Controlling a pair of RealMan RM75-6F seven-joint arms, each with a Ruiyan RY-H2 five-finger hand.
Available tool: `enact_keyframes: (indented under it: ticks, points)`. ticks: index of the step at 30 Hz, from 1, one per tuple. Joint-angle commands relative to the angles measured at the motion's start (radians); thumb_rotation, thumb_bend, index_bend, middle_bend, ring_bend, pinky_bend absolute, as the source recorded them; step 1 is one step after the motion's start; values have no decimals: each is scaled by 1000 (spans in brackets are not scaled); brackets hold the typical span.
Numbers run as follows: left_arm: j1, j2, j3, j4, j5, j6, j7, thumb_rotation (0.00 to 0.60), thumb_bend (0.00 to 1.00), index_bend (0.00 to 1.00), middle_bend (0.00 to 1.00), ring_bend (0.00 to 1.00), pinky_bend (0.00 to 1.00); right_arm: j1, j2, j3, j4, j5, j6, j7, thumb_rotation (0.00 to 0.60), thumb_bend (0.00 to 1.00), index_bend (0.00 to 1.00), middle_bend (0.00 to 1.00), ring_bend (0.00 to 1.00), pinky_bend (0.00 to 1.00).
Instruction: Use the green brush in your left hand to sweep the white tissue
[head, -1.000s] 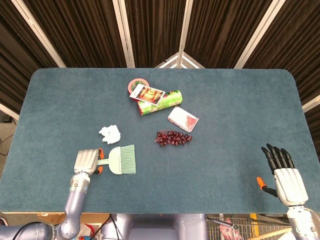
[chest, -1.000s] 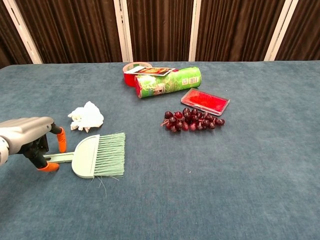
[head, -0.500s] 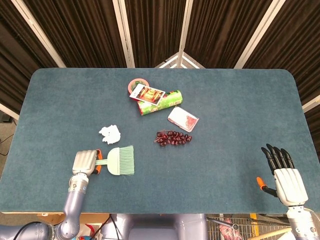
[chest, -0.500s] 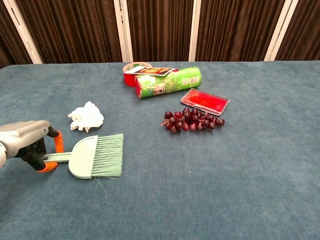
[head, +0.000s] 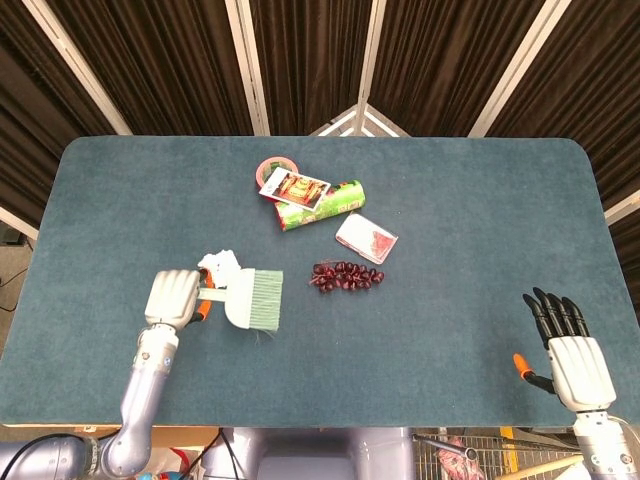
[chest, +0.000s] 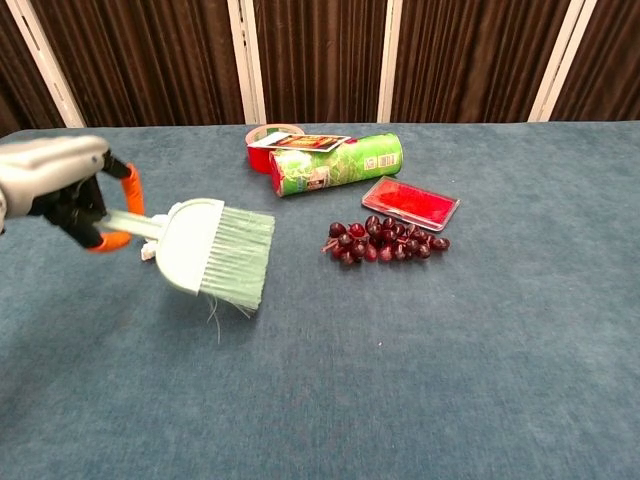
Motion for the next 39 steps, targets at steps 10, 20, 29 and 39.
enact_keyframes:
  ticks: [10, 20, 29, 39]
  points:
    - [-209, -84, -92, 233, -215, -101, 142, 600, 732, 749, 1000, 1000, 1000, 5, 4, 9, -3, 32, -21, 24, 600, 322, 0, 0, 0, 1]
    - [-200, -48, -26, 355, -249, -159, 102, 600, 761, 766, 1000, 1000, 1000, 7, 4, 9, -4, 39, -30, 24, 600, 322, 0, 0, 0, 2]
    - [-65, 210, 45, 294, -192, -116, -8, 600, 761, 766, 1000, 1000, 1000, -1, 8, 2, -14, 22, -13, 15, 600, 322, 0, 0, 0, 2]
    - [30, 380, 59, 300, -138, -127, -177, 600, 761, 768, 1000, 1000, 1000, -3, 4, -4, -22, 3, -5, -13, 600, 321, 0, 0, 0, 2]
